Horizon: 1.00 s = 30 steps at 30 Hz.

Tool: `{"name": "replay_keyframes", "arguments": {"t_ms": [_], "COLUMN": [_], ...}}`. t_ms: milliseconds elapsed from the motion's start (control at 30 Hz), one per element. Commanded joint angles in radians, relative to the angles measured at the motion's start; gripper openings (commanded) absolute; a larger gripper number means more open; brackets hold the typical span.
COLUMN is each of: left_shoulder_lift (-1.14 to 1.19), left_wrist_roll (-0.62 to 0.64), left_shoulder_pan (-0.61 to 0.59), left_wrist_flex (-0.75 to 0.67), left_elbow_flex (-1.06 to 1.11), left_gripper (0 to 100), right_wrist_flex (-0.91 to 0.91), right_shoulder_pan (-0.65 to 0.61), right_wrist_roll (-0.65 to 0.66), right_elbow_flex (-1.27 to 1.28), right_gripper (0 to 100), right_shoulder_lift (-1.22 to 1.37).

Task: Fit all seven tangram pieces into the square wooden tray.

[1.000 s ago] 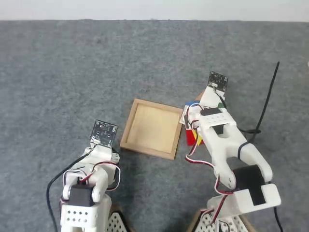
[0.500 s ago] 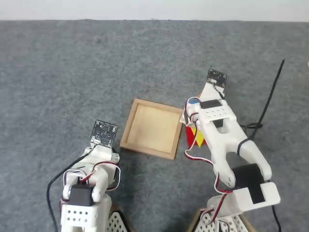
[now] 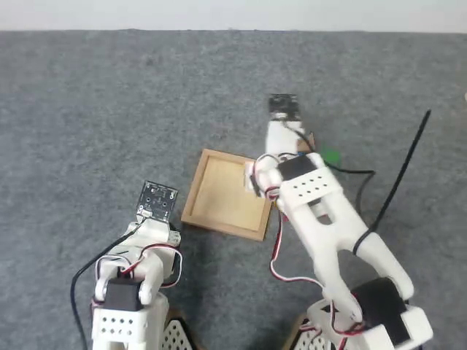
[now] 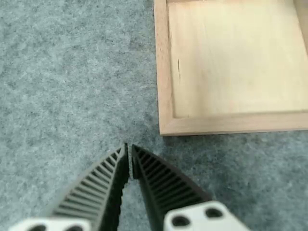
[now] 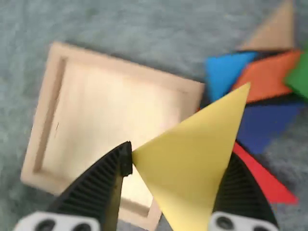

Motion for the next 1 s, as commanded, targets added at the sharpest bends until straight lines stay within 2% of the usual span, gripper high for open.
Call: {"name": "replay_keyframes", "arguments": {"t_ms": [0,200,367,533,733,967], "left_shoulder_lift": [-0.009,-0.009,-0.009,-0.009,-0.009,-0.009], "left_wrist_roll": [0.006,0.006,0.006,0.006,0.008,0.008], "left_shoulder_pan": [0.0,0.0,0.0,0.0,-0.002,-0.003], "left_wrist_flex": [0.005,0.005,0.005,0.005,0.005,0.005], "left_elbow_flex": [-0.005,-0.005,-0.005,-0.005,-0.005,-0.005], "left_gripper": [2,2,2,2,2,2], "right_wrist_flex": [0.004,0.001,-0.042,-0.082,-0.076,-0.082], "right_shoulder_pan": [-0.018,-0.033,-0.127,-0.211,-0.211,-0.209], "right_wrist_roll": [0.141,0.377,0.628,0.732,0.882,1.045], "right_elbow_flex": [-0.052,-0.055,-0.044,-0.097,-0.207,-0.213], "right_gripper": [18.7,18.7,18.7,18.7,18.6,17.1], "right_shoulder_lift": [-0.058,-0.058,-0.051,0.085,0.277,0.314]}}
